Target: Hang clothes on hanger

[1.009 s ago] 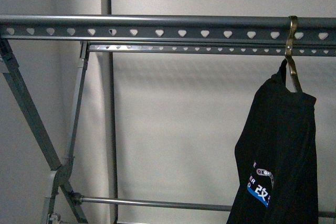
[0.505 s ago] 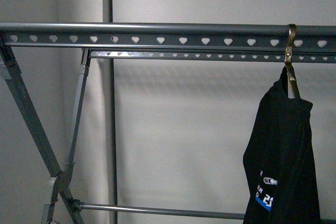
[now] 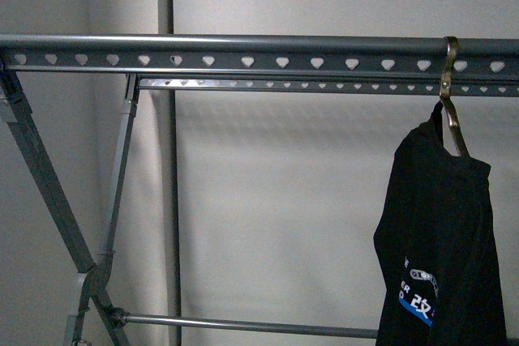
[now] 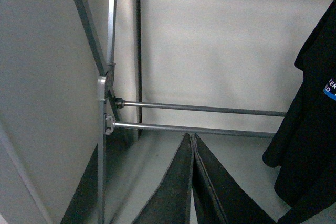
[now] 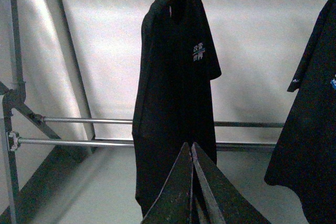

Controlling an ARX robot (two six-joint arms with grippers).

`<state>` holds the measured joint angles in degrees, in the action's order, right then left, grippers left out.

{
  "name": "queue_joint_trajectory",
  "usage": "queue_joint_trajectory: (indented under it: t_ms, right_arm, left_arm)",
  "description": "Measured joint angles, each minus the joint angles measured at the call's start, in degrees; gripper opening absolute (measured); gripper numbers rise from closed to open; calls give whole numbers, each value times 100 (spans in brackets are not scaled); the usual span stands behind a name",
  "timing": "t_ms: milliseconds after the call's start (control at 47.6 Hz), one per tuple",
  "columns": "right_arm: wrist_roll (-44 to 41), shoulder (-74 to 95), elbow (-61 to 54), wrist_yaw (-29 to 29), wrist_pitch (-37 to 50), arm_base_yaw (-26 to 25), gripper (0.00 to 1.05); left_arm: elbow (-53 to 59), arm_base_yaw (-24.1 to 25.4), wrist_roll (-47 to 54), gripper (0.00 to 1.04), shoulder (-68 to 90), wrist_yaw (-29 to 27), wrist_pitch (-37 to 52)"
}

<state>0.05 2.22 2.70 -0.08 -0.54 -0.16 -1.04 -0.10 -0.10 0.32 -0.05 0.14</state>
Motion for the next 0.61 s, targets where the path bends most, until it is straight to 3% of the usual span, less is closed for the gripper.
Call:
queue_joint_trajectory:
  t_ms: [505,568,610]
  right_arm:
    - [-2,-197,-234,0,33,0,2]
    - [-7,-197,-234,0,33,0,9]
    - [-4,-197,-234,0,33,0,17]
  left_arm:
    - [0,0,0,4,-4,2,0]
    - [0,0,0,4,-4,0,0]
    - [0,0,-2,9,-4,0,0]
